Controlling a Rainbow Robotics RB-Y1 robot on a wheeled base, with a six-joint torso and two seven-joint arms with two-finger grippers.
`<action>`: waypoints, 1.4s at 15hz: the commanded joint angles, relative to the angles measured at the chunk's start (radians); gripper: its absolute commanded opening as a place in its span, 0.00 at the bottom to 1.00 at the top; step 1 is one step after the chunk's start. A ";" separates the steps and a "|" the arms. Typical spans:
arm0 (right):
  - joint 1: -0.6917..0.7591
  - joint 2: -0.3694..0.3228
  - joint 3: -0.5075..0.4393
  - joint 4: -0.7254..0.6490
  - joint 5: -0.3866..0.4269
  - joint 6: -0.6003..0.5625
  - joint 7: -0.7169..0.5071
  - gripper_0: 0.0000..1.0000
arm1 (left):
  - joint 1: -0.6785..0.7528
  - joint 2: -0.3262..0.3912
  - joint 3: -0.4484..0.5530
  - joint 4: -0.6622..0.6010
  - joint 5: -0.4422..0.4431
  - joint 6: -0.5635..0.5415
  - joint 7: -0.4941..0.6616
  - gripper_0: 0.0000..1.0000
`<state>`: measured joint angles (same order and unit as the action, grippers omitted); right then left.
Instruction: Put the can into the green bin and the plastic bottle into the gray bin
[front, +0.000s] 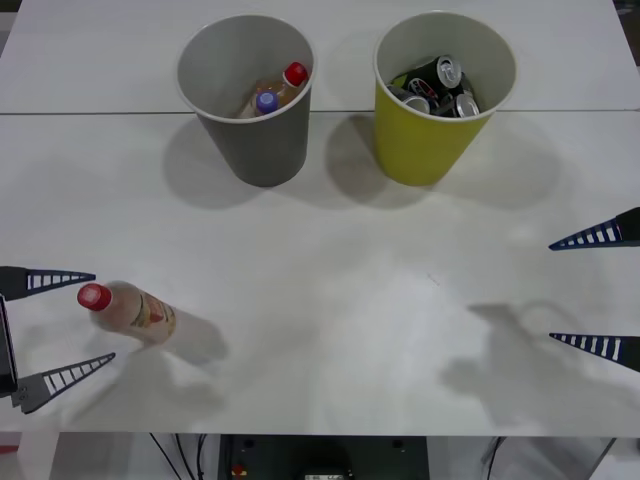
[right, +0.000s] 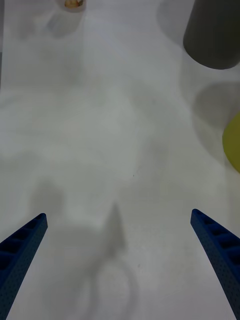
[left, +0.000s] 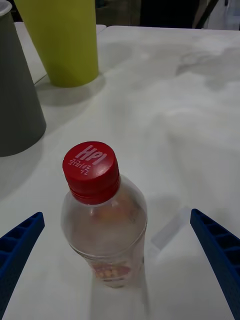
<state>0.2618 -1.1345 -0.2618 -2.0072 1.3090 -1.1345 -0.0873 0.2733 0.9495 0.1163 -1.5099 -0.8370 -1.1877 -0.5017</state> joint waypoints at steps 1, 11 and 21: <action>0.000 0.000 0.000 0.000 0.000 0.000 0.000 1.00 | -0.042 -0.008 -0.061 0.097 0.069 -0.015 -0.070 1.00; 0.000 0.000 0.000 0.000 0.000 0.000 0.000 1.00 | -0.120 -0.152 -0.075 0.263 0.062 -0.067 -0.127 1.00; 0.000 0.000 0.000 0.000 0.000 0.000 0.000 1.00 | -0.183 -0.265 -0.073 0.347 0.046 -0.059 -0.133 1.00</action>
<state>0.2618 -1.1345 -0.2618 -2.0072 1.3090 -1.1345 -0.0873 0.0957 0.6901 0.0428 -1.1682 -0.7898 -1.2461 -0.6351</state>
